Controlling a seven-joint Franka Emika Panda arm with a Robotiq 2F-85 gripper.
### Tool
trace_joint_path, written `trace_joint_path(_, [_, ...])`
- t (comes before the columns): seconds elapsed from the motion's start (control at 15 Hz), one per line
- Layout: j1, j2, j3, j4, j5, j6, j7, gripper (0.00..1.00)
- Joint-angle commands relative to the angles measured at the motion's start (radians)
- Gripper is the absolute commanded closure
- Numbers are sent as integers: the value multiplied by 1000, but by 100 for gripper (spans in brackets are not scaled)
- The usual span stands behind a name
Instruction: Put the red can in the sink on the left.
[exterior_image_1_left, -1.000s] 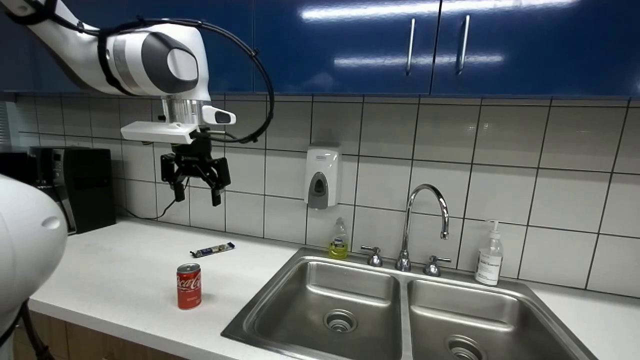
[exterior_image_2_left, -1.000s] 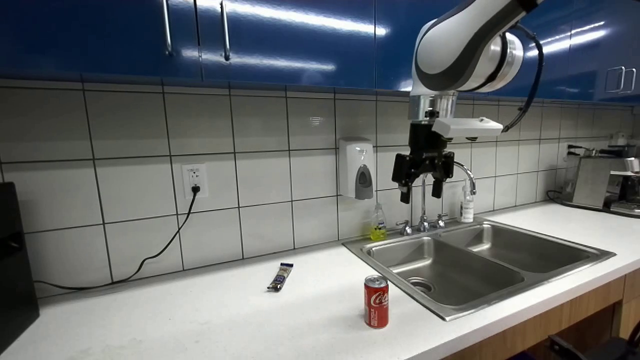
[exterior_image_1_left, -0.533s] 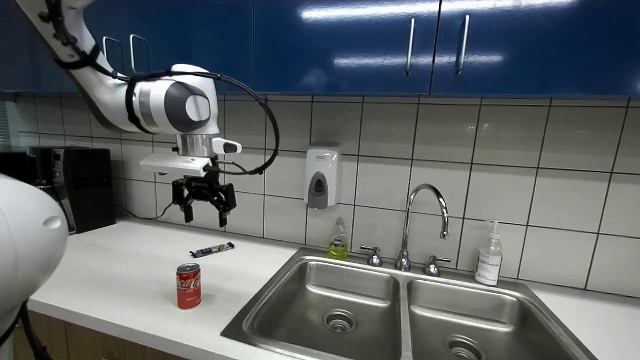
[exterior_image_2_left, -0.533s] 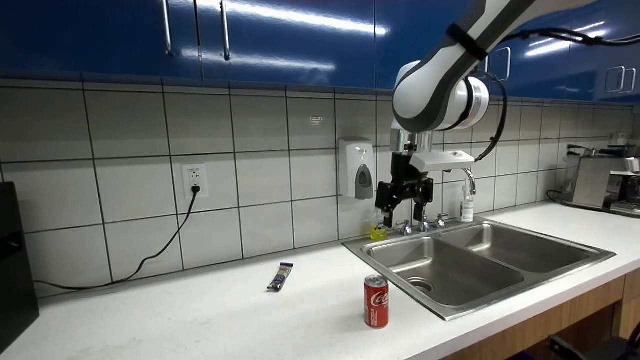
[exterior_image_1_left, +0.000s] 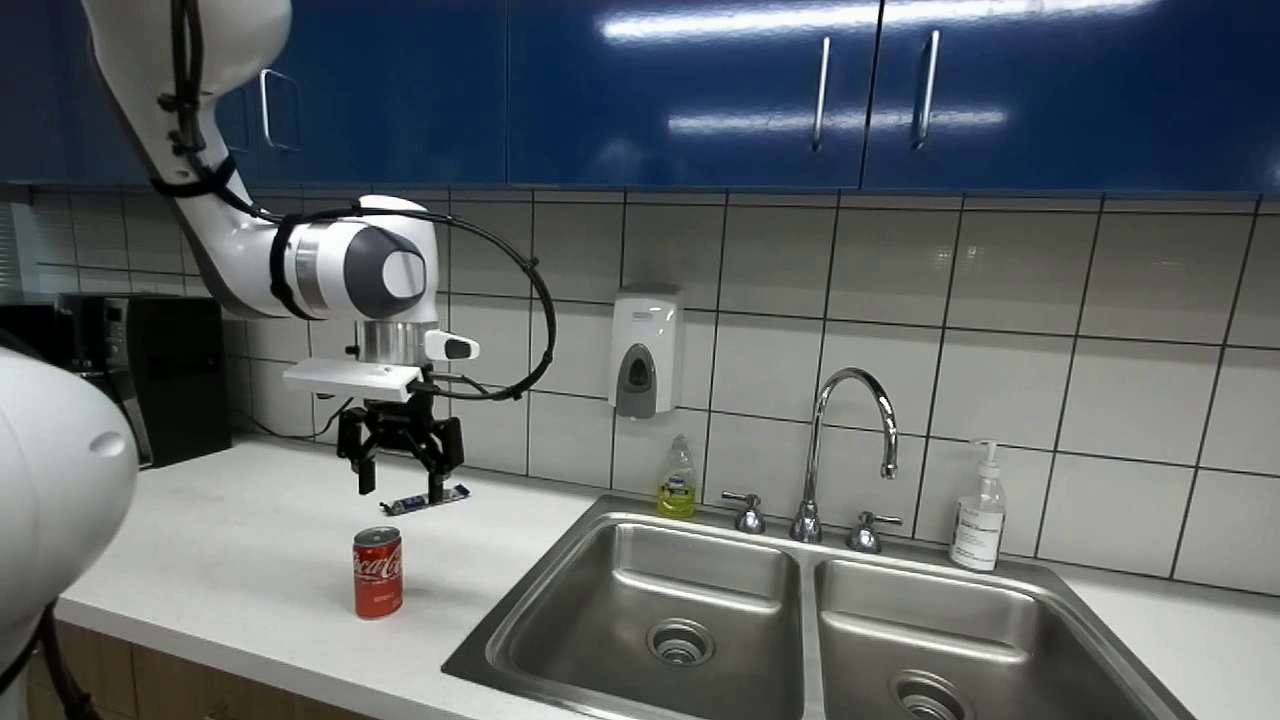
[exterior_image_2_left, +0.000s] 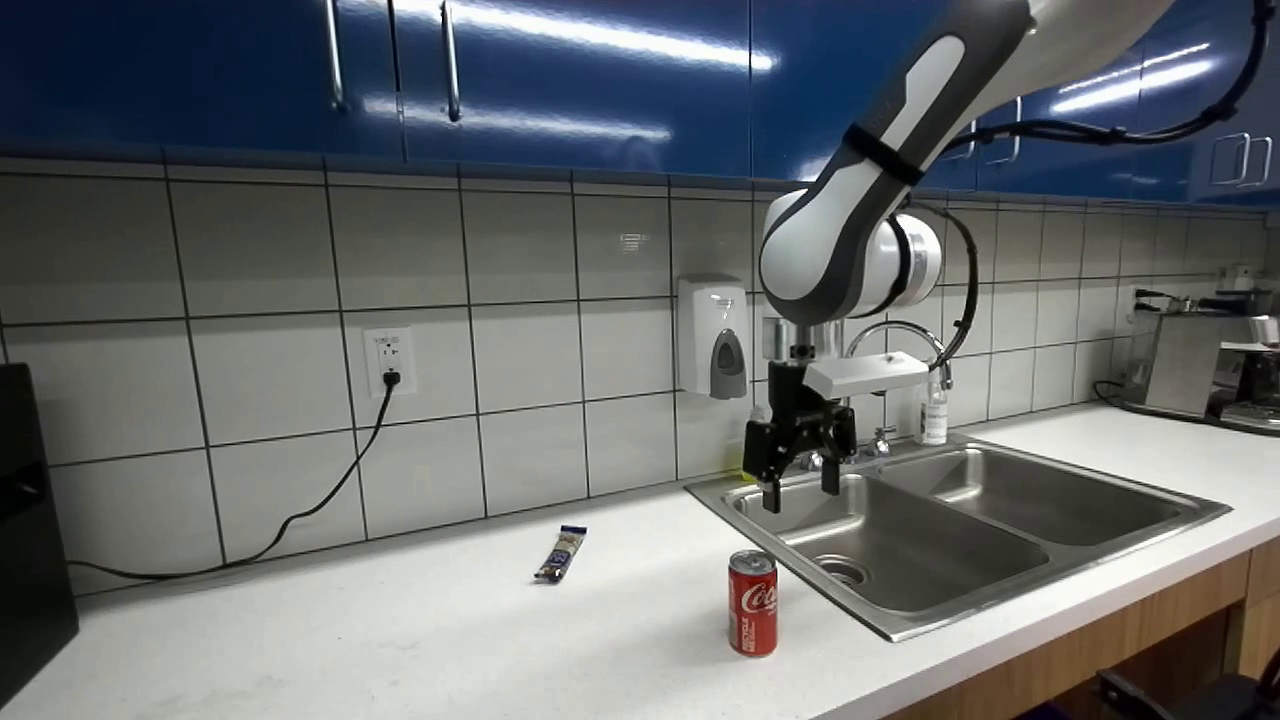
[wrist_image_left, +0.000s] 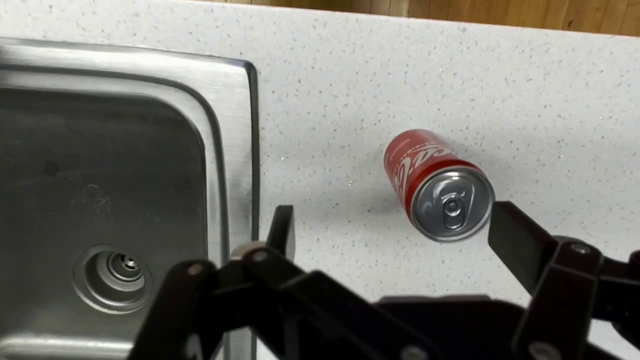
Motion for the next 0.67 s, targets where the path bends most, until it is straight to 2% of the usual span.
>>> trace_joint_path(0.0, [14, 51, 26, 16, 22, 1, -17, 0])
trace_joint_path(0.6, [67, 143, 78, 33, 60, 26, -46, 0])
